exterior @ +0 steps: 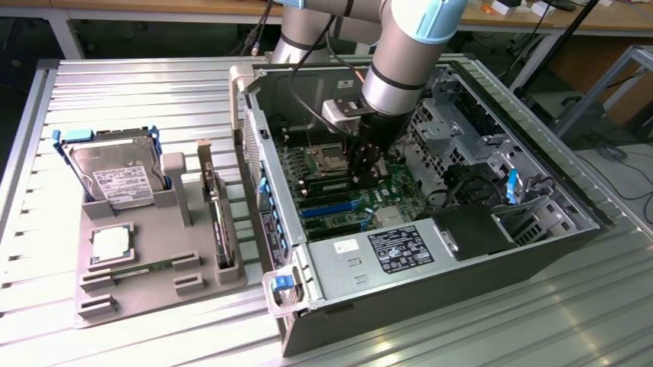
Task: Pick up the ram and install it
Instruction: 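Insert the ram into the slot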
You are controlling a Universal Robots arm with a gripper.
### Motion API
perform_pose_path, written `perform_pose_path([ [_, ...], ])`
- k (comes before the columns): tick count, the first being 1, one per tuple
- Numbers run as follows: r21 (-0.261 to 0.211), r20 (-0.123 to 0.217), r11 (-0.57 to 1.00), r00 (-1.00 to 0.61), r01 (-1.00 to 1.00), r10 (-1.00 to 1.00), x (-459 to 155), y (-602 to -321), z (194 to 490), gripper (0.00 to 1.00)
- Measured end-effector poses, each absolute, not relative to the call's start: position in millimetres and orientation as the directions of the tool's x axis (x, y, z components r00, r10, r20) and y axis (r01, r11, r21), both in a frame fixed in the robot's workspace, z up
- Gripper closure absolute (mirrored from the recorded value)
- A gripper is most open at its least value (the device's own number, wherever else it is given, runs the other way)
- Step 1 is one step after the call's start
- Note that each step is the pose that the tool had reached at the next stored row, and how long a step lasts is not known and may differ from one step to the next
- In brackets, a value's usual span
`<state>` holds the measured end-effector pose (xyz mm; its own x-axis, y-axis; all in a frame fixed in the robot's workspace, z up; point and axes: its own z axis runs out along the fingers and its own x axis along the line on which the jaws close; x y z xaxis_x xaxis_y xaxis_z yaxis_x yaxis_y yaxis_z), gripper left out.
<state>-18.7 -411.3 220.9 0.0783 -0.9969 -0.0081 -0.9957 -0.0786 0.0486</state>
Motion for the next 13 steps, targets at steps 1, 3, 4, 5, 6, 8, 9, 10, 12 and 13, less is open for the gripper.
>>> perform_pose_path([
  [1,0.049,-0.008,-0.079,0.078,-0.996,-0.997,-18.7,-411.3,220.9,0.73],
  [3,0.049,-0.008,-0.079,0.078,-0.996,-0.997,-18.7,-411.3,220.9,0.67],
  [4,0.049,-0.008,-0.078,0.078,-0.996,-0.997,-18.8,-411.4,227.6,0.67],
  [5,0.049,-0.008,-0.078,0.078,-0.996,-0.997,-18.8,-411.3,233.6,0.67],
  [6,0.048,-0.009,-0.078,0.077,-0.996,-0.997,-18.8,-411.3,238.2,0.67],
  [8,0.049,-0.009,-0.077,0.077,-0.996,-0.997,-18.8,-411.3,247.7,0.67],
  [9,0.049,-0.008,-0.076,0.076,-0.996,-0.997,-18.7,-411.3,254.1,0.67],
  [10,0.049,-0.009,-0.076,0.076,-0.996,-0.997,-18.7,-411.2,260.9,0.67],
  [12,0.048,-0.009,-0.075,0.075,-0.996,-0.997,-18.7,-410.5,277.4,0.67],
  [13,0.049,-0.008,-0.075,0.075,-0.996,-0.997,-18.7,-410.3,281.6,0.68],
])
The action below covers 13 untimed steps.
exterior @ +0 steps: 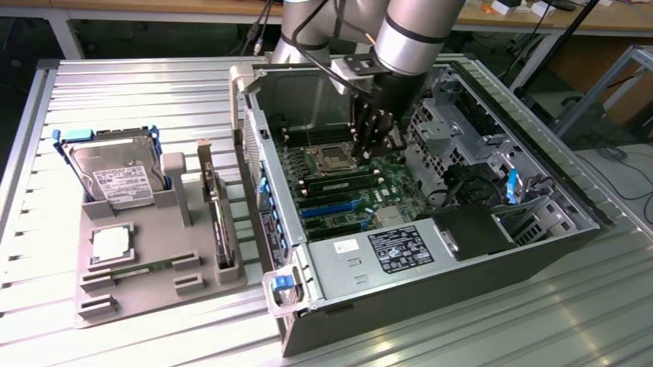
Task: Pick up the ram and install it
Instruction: 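Insert the ram into the slot, then press down the ram until it locks into place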
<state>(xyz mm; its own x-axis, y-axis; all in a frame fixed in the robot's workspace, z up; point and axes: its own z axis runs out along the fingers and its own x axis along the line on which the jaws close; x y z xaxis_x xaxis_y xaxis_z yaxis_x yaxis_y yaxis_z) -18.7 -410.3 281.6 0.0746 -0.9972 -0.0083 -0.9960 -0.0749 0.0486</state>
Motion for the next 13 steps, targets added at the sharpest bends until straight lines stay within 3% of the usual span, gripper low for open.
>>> perform_pose_path([
  [2,0.049,-0.008,-0.075,0.075,-0.996,-0.997,-18.7,-410.3,281.6,0.89],
  [13,0.049,-0.008,-0.075,0.074,-0.996,-0.997,-12.9,-410.3,281.4,0.89],
])
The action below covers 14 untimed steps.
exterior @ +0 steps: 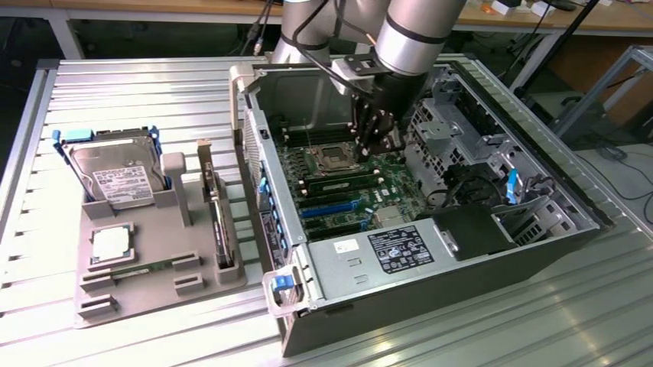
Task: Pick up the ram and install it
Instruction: 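Press down the ram until it locks into place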
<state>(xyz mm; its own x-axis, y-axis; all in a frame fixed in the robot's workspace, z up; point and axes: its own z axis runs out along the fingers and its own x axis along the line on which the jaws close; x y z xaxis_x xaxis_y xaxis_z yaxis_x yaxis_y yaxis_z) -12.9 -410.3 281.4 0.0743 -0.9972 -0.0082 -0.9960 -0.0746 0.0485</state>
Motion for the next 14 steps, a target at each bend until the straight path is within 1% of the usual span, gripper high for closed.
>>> perform_pose_path([
  [4,0.048,-0.014,-0.076,0.075,-0.996,-0.997,29.3,-410.4,279.9,0.89],
  [7,0.048,-0.014,-0.075,0.074,-0.996,-0.997,29.3,-411.3,266.3,0.89],
  [14,0.048,-0.014,-0.068,0.067,-0.997,-0.998,29.3,-411.3,248.2,0.89],
])
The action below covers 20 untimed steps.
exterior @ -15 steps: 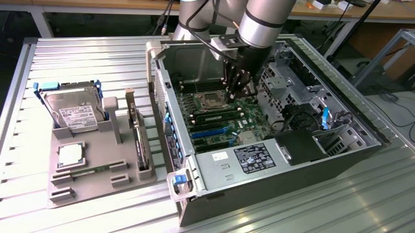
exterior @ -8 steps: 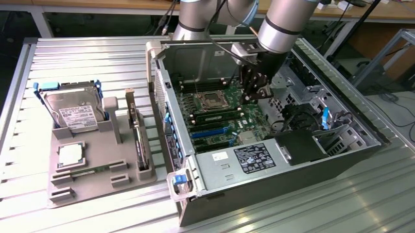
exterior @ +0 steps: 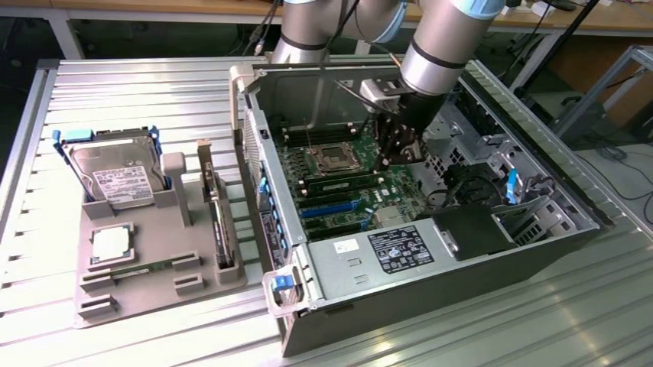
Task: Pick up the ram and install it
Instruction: 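Press down the ram until it locks into place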
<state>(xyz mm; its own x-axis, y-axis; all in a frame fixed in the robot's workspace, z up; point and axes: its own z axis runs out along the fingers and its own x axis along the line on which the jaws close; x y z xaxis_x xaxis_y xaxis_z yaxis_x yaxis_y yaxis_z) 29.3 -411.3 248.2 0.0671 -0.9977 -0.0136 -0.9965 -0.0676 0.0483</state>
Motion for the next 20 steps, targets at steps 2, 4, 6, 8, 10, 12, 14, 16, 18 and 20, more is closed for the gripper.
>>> perform_pose_path([
  [2,0.048,-0.013,-0.066,0.066,-0.997,-0.998,29.3,-411.3,243.5,0.89],
  [4,0.047,-0.013,-0.066,0.065,-0.997,-0.998,29.0,-411.3,242.4,0.89],
  [6,0.042,-0.012,-0.064,0.064,-0.997,-0.998,28.1,-411.4,241.2,0.89],
  [8,0.042,-0.012,-0.064,0.064,-0.997,-0.998,28.1,-411.4,238.1,0.89],
  [10,0.042,-0.010,-0.062,0.062,-0.997,-0.998,28.1,-411.4,233.9,0.89],
  [12,0.042,-0.005,-0.062,0.062,-0.997,-0.998,28.1,-411.4,231.7,0.89],
  [14,0.042,-0.005,-0.061,0.061,-0.997,-0.998,25.8,-411.5,249.1,0.89],
  [16,0.039,-0.003,-0.061,0.061,-0.997,-0.998,15.4,-411.4,253.8,0.89],
  [18,0.036,-0.002,-0.061,0.061,-0.997,-0.998,4.1,-411.4,255.9,0.89],
  [20,0.035,-0.001,-0.061,0.061,-0.997,-0.998,-7.2,-411.5,256.1,0.89],
])
